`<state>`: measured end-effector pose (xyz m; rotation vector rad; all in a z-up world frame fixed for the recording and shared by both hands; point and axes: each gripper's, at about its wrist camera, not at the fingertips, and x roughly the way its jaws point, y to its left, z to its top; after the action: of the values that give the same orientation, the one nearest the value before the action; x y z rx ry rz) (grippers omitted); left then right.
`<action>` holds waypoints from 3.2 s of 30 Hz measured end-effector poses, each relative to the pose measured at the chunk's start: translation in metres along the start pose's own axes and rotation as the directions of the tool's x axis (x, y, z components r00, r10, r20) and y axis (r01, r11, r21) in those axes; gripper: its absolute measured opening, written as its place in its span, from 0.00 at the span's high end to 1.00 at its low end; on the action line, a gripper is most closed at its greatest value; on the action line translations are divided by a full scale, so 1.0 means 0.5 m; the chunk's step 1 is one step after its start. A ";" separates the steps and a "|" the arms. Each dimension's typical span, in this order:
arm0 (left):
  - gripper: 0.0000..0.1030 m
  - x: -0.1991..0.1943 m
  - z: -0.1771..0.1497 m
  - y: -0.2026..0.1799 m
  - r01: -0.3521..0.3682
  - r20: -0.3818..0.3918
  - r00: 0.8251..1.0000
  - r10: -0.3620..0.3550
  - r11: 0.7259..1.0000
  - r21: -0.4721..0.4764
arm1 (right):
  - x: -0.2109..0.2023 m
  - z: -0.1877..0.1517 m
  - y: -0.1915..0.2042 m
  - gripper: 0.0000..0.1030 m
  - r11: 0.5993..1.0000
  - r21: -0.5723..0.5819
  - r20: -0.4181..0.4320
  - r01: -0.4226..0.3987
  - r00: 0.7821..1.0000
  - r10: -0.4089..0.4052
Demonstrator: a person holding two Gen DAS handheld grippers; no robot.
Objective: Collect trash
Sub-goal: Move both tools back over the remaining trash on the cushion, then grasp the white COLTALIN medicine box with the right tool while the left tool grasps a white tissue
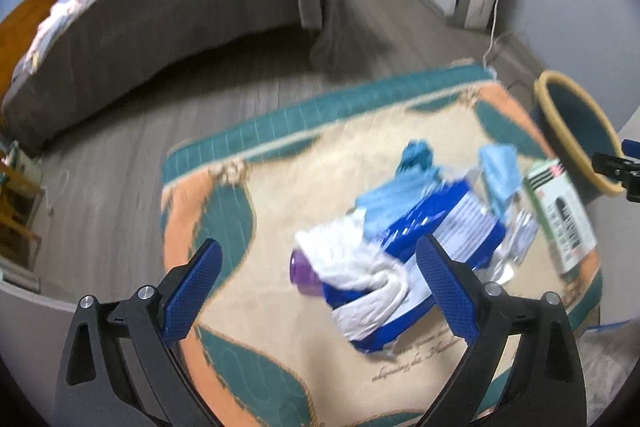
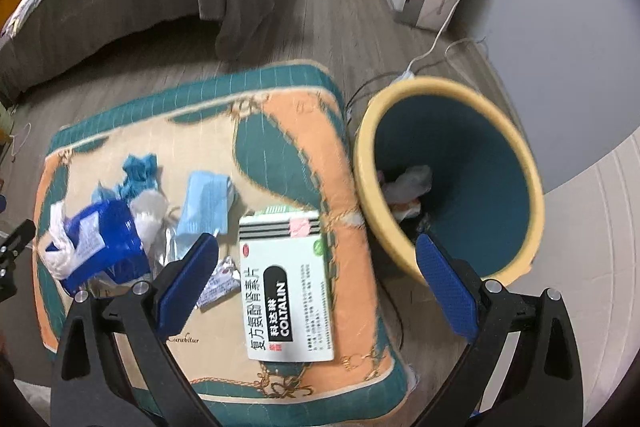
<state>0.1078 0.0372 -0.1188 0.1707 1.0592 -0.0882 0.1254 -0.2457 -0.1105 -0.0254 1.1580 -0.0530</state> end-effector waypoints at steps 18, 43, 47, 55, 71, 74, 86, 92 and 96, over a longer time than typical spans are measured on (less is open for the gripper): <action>0.58 0.088 -0.039 -0.034 0.090 -0.209 0.974 -0.090 0.996 -0.008 | 0.134 -0.042 0.015 0.08 0.997 0.015 -0.249 -0.073 0.966 0.074; 0.79 -0.039 0.011 -0.013 0.162 0.110 0.981 -0.158 0.986 -0.028 | 0.088 -0.063 0.041 0.30 0.988 -0.018 -0.172 -0.152 0.974 0.147; 0.79 -0.022 0.012 -0.029 0.041 0.097 0.994 -0.045 0.998 0.043 | 0.099 -0.075 0.038 0.30 0.988 -0.023 -0.171 -0.150 0.975 0.144; 0.96 -0.028 0.020 -0.008 0.072 0.115 0.991 -0.073 0.997 0.017 | 0.082 -0.066 0.038 0.31 0.986 -0.022 -0.131 -0.165 0.978 0.161; 0.56 0.116 0.040 0.030 0.168 -0.046 0.984 -0.173 0.981 -0.100 | 0.086 -0.051 0.030 0.30 0.973 -0.067 -0.109 -0.220 0.971 0.212; 0.56 0.158 0.033 -0.003 0.132 -0.115 0.984 -0.135 0.991 -0.028 | 0.097 -0.045 0.029 0.30 0.974 -0.074 -0.120 -0.215 0.971 0.206; 0.96 0.152 0.053 0.002 0.120 -0.042 0.992 -0.122 0.992 -0.030 | 0.069 -0.014 0.007 0.31 0.974 -0.058 -0.062 -0.221 0.974 0.217; 0.96 0.036 0.102 -0.028 0.094 0.141 0.986 -0.095 0.995 0.008 | 0.029 0.019 -0.029 0.31 0.981 -0.058 0.017 -0.184 0.982 0.186; 0.96 -0.033 0.131 -0.084 0.071 0.217 0.973 -0.083 0.995 0.063 | 0.004 0.037 -0.068 0.30 0.985 -0.032 0.063 -0.167 0.984 0.169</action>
<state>0.1495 -0.0163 -0.0772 0.1655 0.8427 -0.2023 0.1423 -0.2799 -0.1034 0.0466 1.0910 0.1122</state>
